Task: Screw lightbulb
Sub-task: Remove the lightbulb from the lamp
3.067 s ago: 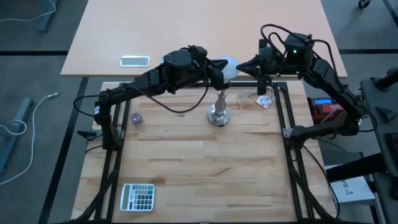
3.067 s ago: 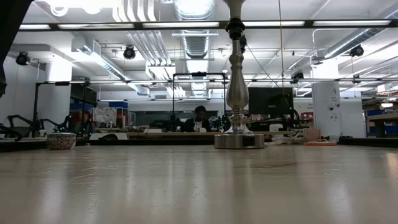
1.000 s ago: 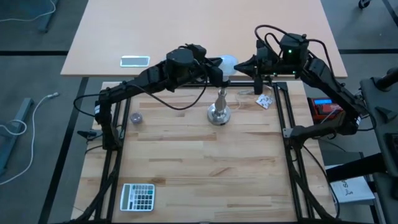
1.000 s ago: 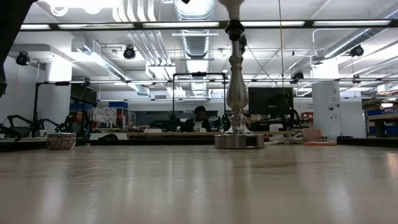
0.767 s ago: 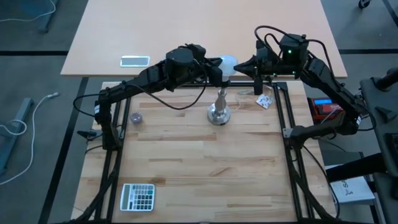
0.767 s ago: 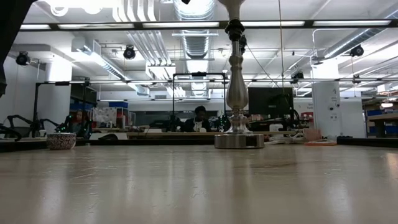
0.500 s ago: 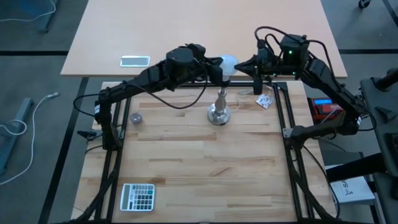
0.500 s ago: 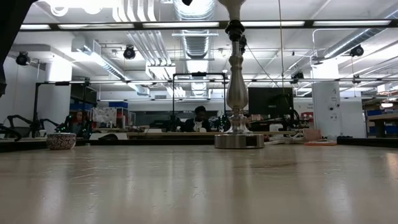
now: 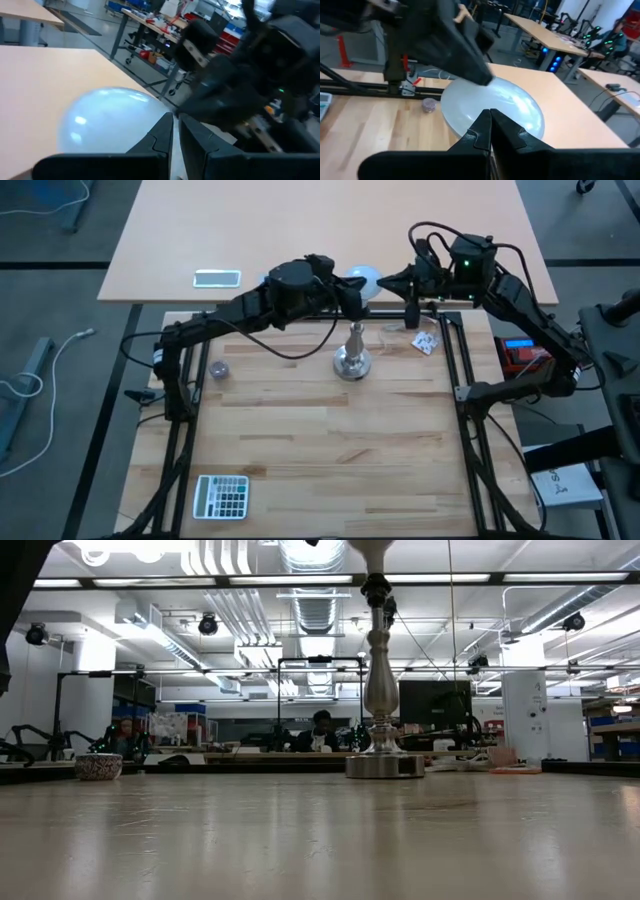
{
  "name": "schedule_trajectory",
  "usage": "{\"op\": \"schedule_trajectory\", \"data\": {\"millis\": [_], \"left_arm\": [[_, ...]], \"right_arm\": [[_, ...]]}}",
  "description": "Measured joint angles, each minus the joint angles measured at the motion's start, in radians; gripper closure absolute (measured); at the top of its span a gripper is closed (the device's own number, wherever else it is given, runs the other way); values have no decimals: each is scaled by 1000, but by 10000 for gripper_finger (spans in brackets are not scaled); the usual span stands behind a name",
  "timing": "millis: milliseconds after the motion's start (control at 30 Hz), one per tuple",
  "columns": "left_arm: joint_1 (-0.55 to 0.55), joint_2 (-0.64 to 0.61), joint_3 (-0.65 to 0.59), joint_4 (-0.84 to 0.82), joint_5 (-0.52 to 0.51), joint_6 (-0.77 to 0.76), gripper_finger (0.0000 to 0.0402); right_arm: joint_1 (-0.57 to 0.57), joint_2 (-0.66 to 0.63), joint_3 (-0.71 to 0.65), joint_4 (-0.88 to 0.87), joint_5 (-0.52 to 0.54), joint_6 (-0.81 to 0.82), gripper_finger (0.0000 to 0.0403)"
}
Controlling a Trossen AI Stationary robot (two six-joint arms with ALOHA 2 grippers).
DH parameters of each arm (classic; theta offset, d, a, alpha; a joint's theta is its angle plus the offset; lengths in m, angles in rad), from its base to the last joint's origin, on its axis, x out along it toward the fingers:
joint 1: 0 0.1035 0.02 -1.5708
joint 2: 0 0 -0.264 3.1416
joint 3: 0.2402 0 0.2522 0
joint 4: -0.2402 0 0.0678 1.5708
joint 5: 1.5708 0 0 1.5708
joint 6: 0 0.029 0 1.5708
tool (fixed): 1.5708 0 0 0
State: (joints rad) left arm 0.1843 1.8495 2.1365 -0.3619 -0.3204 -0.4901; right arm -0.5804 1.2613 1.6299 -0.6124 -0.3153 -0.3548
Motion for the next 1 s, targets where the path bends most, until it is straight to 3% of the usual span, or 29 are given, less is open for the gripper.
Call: {"op": "schedule_trajectory", "data": {"millis": [733,1000], "left_arm": [[-2,-9,2,101,-12,98,381],[8,-26,2,95,-86,167,381]], "right_arm": [[0,-18,-1,-15,3,22,403],[0,-36,-2,-17,4,33,403]]}}
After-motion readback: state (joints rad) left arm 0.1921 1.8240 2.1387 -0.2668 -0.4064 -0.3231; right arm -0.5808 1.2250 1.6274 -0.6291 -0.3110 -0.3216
